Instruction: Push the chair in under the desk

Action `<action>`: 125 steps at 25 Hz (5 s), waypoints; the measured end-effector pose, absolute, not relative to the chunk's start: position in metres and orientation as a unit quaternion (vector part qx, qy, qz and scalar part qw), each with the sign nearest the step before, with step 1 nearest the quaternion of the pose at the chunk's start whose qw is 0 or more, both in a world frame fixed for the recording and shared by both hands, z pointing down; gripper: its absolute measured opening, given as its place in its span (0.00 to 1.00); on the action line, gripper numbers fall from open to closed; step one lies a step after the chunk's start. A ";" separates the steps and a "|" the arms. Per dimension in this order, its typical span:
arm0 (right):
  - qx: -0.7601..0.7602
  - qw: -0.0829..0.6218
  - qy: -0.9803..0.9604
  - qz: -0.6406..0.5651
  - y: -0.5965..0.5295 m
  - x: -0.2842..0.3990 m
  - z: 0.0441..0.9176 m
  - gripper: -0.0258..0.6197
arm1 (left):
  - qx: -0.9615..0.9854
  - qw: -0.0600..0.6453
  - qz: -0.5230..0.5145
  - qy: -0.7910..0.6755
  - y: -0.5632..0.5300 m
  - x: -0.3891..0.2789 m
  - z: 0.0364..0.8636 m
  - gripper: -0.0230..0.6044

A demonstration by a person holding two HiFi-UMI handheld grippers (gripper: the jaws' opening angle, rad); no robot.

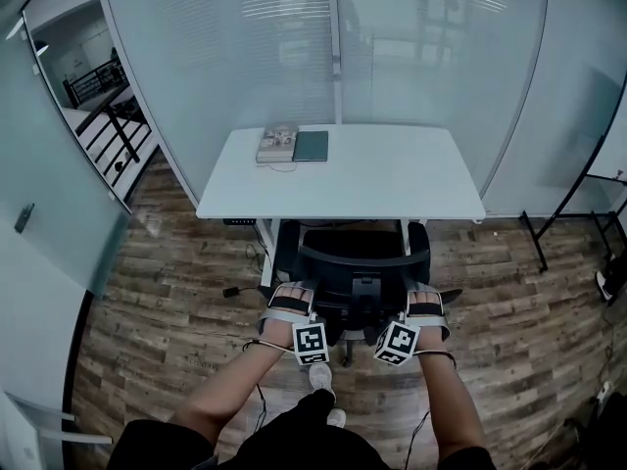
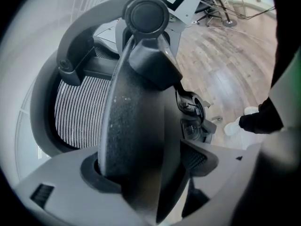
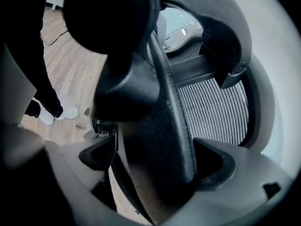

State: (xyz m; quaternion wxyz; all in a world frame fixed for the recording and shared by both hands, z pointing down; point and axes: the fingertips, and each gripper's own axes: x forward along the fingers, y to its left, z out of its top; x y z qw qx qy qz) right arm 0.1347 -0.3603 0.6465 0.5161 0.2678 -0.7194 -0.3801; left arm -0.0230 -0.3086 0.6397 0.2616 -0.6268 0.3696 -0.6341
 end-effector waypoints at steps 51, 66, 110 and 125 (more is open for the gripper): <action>0.190 0.549 -0.734 -0.352 -0.570 0.044 0.657 0.81 | -0.602 0.276 -0.622 0.419 -0.530 -0.117 0.624 0.67; 0.191 0.553 -0.731 -0.352 -0.613 0.025 0.653 0.81 | -0.603 0.276 -0.624 0.412 -0.574 -0.137 0.623 0.66; 0.230 0.344 -0.869 -0.273 -0.529 -0.005 0.546 0.81 | -0.712 0.196 -0.367 0.565 -0.508 -0.131 0.524 0.66; 0.359 0.057 -0.926 -0.100 -0.507 0.021 0.448 0.05 | -0.736 0.036 -0.091 0.670 -0.473 -0.132 0.460 0.06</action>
